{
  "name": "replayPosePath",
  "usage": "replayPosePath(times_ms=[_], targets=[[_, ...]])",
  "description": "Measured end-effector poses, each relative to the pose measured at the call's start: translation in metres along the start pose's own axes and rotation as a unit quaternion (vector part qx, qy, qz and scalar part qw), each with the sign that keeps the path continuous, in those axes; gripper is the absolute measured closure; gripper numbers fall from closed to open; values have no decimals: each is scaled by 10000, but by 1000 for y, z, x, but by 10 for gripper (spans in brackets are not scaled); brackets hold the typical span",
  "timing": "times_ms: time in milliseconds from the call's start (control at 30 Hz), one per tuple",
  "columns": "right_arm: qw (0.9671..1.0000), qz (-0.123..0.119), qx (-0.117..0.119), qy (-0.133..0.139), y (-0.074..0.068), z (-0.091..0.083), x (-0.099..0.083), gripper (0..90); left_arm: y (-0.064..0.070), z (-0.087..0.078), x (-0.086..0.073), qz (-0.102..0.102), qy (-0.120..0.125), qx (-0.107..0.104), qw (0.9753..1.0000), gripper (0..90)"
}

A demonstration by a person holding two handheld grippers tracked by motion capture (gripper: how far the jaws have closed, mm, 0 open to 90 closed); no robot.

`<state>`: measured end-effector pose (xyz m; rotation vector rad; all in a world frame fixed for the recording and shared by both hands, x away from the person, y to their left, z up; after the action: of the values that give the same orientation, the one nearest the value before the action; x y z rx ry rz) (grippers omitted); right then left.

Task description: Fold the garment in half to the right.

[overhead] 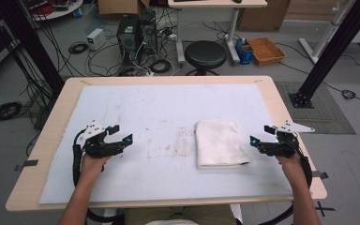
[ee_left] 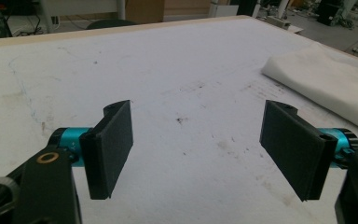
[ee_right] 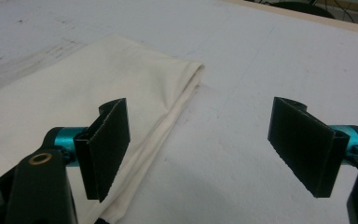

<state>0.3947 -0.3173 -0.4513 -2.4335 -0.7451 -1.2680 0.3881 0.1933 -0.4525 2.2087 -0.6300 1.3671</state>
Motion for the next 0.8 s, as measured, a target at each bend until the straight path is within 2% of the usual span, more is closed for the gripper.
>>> replayPosePath(times_ms=[400,800], targets=[[9998,87,-178,5,6,-6,-8,206,3,-1,-1,89,-18,-37,10000,256],[9999,82,-130,-43,6,-4,-10,206,5,1,-1,117,0,-47,9999,256]])
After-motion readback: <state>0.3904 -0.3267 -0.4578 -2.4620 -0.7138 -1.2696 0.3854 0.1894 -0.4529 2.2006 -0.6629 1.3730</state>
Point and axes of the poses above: each handheld gripper's, and its own axes: z roughly forward along the jaws, x roughly out of its top, y roughly to its right, the point moved 7 cm from there along z, roughly forward along the jaws, and after that the axes turned 5 degrees about -y, right-handed, at the moved point
